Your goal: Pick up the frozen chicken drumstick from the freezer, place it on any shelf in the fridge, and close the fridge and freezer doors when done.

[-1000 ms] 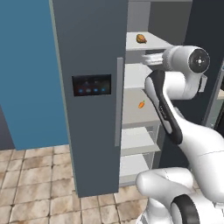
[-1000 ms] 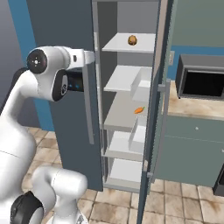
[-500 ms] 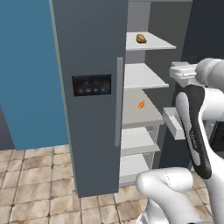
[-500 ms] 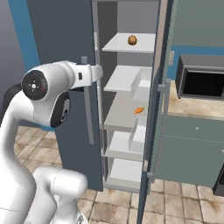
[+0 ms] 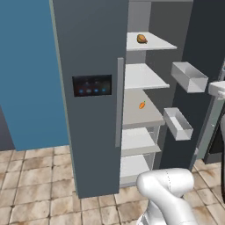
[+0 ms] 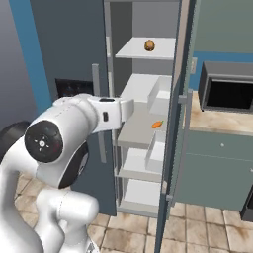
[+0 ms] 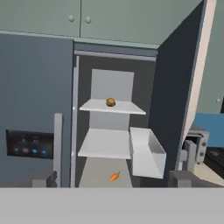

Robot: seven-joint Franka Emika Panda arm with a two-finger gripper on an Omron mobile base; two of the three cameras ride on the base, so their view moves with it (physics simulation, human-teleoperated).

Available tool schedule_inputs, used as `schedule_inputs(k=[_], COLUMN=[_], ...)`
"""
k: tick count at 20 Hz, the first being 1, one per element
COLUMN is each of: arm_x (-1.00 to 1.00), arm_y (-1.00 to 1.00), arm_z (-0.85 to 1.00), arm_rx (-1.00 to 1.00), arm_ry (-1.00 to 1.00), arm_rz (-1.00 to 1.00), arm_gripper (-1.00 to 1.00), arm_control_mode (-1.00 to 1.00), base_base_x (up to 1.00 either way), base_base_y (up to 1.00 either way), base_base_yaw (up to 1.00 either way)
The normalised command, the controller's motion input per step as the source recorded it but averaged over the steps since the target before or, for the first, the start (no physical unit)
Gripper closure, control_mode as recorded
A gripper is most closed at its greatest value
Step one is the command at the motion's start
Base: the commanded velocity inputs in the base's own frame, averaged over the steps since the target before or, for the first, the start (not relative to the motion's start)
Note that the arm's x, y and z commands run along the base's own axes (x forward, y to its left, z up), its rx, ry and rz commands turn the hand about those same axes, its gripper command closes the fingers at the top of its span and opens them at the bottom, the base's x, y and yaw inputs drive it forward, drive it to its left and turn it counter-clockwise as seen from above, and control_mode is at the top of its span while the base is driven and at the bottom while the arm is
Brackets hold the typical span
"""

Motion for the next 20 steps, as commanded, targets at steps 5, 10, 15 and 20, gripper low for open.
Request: schedule_inputs(k=[5, 10, 15, 20], arm_x=[-0.57, -0.14, 0.39, 0.54], arm_y=[-0.91, -0.91, -0.39, -0.25], arm_z=[0.0, 0.0, -0.21, -0.19], arm_rx=[0.0, 0.0, 0.0, 0.0], arm_ry=[0.0, 0.0, 0.0, 0.0], arm_rz=[0.0, 0.03, 0.09, 0.05], arm_gripper=[-1.0, -1.0, -1.0, -1.0], arm_control_mode=[-1.0, -1.0, -1.0, -1.0], base_base_x=[0.0, 0.0, 0.0, 0.0], base_base_y=[0.0, 0.0, 0.0, 0.0], base_base_yaw=[0.0, 0.0, 0.0, 0.0])
